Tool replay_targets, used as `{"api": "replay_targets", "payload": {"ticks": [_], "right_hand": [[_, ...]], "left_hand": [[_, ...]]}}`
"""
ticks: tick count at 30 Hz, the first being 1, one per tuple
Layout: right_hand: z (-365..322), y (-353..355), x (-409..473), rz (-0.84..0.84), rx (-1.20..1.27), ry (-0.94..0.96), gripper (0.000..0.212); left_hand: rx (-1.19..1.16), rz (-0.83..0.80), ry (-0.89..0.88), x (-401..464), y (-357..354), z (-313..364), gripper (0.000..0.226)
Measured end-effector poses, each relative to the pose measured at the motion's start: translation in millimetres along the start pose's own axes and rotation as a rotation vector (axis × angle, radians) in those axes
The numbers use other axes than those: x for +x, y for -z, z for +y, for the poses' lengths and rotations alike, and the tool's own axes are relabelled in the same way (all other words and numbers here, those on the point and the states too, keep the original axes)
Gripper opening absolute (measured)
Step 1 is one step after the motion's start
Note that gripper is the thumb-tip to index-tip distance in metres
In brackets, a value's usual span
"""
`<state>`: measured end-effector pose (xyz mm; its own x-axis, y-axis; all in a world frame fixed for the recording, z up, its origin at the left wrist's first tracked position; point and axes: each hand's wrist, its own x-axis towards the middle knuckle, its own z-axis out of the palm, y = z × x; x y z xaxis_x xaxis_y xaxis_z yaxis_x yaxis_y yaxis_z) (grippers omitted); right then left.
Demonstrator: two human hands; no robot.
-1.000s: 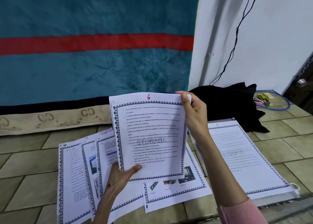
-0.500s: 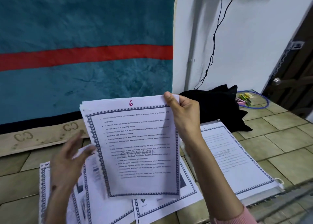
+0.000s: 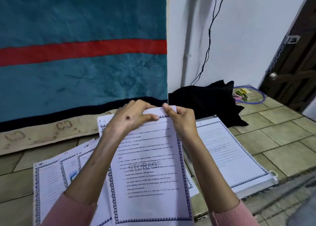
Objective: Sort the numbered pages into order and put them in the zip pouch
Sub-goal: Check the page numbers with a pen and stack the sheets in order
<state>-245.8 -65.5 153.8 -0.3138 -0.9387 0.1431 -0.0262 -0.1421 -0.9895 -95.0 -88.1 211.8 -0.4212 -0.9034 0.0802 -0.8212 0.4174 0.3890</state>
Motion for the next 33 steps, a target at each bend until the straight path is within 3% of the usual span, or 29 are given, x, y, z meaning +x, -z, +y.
{"api": "replay_targets", "payload": {"ticks": [2, 4, 6, 8, 10, 12, 14, 16, 19, 21, 23, 25, 26, 29, 33], "right_hand": [[12.3, 1.6, -0.4, -0.021, 0.014, -0.042, 0.049], [24.8, 9.0, -0.7, -0.037, 0.020, -0.120, 0.077], [42.6, 29.9, 1.1, 0.038, -0.116, -0.157, 0.065], [67.4, 57.4, 3.8, 0.093, -0.507, -0.170, 0.046], [90.5, 74.9, 4.0, -0.005, -0.859, -0.292, 0.042], [111.3, 79.1, 1.2, -0.117, -1.052, -0.443, 0.046], [127.7, 78.8, -0.9, -0.138, -1.085, -0.440, 0.044], [138.4, 80.9, 3.1, -0.109, -1.023, -0.337, 0.029], [136.4, 85.7, 6.8, -0.165, -1.014, -0.274, 0.036], [125.2, 87.2, 8.6, -0.087, -0.772, -0.285, 0.028], [105.0, 84.3, 4.3, -0.026, -0.160, -0.348, 0.020], [81.6, 77.8, -1.4, -0.032, 0.422, -0.354, 0.014], [72.8, 74.2, -3.8, -0.039, 0.564, -0.315, 0.014], [53.8, 60.0, -12.6, -0.032, 0.676, -0.156, 0.027], [55.1, 46.6, -18.0, -0.027, 0.578, -0.008, 0.044]], "left_hand": [[-0.030, -0.010, -0.001, 8.4, -14.3, -4.8, 0.025], [-0.005, -0.043, 0.008, 15.2, -25.8, -11.4, 0.029], [0.027, -0.069, 0.028, 19.7, -37.1, -17.2, 0.032], [0.016, -0.082, 0.046, 21.3, -45.1, -22.6, 0.026], [-0.021, -0.090, 0.039, 23.1, -49.3, -26.3, 0.020], [-0.051, -0.098, 0.018, 24.9, -50.5, -27.0, 0.018], [-0.065, -0.099, -0.002, 26.1, -52.7, -29.4, 0.017], [-0.091, -0.105, -0.003, 27.4, -54.6, -33.5, 0.017], [-0.131, -0.112, -0.004, 29.1, -55.1, -37.3, 0.020], [-0.169, -0.133, -0.010, 30.4, -52.4, -38.0, 0.016], [-0.208, -0.166, -0.002, 31.3, -48.2, -39.7, 0.003], [-0.227, -0.178, -0.007, 31.2, -42.3, -41.5, 0.016], [-0.231, -0.174, -0.007, 31.5, -39.6, -42.4, 0.020], [-0.230, -0.150, -0.022, 30.7, -32.7, -39.8, 0.024], [-0.231, -0.122, -0.051, 26.9, -26.3, -36.0, 0.023]]}}
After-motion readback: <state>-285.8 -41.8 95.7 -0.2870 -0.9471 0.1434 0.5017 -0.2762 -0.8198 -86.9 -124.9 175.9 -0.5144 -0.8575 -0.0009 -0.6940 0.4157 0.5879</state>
